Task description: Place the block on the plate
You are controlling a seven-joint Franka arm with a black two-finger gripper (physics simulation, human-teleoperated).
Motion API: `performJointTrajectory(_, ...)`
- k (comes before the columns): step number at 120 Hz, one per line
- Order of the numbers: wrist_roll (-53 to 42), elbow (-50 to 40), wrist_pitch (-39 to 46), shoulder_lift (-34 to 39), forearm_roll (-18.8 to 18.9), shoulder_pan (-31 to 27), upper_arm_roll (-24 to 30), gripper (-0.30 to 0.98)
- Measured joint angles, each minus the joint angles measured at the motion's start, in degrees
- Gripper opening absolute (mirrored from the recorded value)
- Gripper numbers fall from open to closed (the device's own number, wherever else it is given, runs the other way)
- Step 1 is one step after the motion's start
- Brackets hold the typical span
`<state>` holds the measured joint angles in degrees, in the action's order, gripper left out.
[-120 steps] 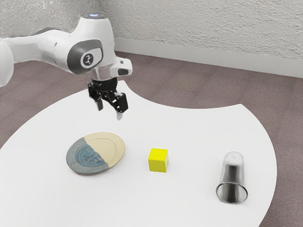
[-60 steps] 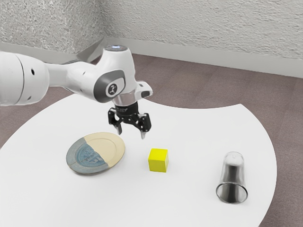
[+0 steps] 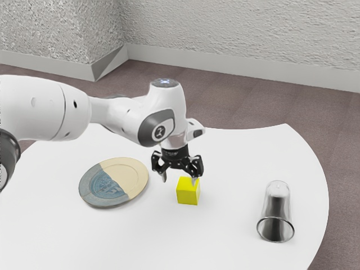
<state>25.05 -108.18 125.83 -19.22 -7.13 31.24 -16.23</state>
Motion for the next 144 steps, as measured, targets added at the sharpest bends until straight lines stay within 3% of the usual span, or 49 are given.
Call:
performJointTrajectory(44,3.14,1.58,3.12,-3.29,-0.78,0.57,0.75,0.69)
performJointTrajectory(114,2.43,5.16,4.54,-9.51,-0.85,-4.71,4.4,0.68)
performJointTrajectory(144,1.74,6.0,5.12,-11.05,-1.43,-4.78,4.53,0.53)
